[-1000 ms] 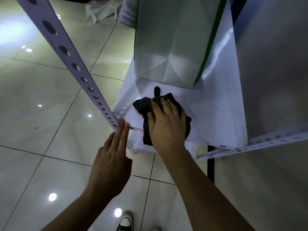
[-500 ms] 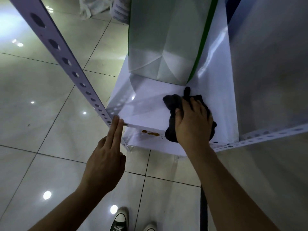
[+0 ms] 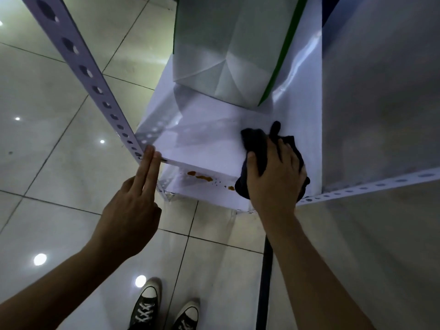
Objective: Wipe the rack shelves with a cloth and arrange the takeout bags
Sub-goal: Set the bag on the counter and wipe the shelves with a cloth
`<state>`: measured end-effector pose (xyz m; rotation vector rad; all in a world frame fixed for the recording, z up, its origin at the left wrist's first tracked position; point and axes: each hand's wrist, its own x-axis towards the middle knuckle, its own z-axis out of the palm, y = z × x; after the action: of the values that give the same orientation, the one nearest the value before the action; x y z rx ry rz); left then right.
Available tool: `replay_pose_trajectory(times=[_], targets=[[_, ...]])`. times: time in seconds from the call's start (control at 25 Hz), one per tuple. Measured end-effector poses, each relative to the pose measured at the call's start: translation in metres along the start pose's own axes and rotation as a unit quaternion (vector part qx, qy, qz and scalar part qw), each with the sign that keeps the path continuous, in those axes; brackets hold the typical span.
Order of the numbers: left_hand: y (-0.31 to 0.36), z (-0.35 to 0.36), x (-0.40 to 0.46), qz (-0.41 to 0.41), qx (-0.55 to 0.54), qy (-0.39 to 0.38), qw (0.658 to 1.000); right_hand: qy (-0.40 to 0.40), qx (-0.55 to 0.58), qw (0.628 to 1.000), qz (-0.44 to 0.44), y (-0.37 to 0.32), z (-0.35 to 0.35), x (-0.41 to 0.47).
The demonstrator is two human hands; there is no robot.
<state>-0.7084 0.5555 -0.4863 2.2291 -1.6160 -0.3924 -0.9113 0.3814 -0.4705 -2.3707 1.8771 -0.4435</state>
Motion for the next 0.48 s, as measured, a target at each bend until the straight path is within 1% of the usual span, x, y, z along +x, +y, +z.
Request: replay_pose_trajectory(times=[0.08, 0.2, 0.32, 0.4, 0.48], targets=[[0.002, 0.001, -0.001, 0.004, 0.002, -0.005, 1.0, 0.03, 0.007, 0.999, -0.031, -0.003, 0.002, -0.03], [0.003, -0.002, 0.001, 0.005, 0.003, -0.009, 1.0, 0.025, 0.007, 0.998, -0.057, 0.006, 0.002, -0.016], [0.0, -0.003, 0.001, 0.003, 0.014, -0.014, 1.0, 0.013, 0.02, 1.0, -0.019, 0.008, 0.001, 0.013], [-0.001, -0.002, 0.001, 0.003, 0.017, -0.014, 1.0, 0.029, 0.028, 0.999, 0.008, 0.005, 0.003, 0.015], [-0.002, 0.0, 0.0, 0.001, 0.021, -0.014, 1.0, 0.049, 0.032, 0.998, 0.016, 0.0, 0.005, 0.003]])
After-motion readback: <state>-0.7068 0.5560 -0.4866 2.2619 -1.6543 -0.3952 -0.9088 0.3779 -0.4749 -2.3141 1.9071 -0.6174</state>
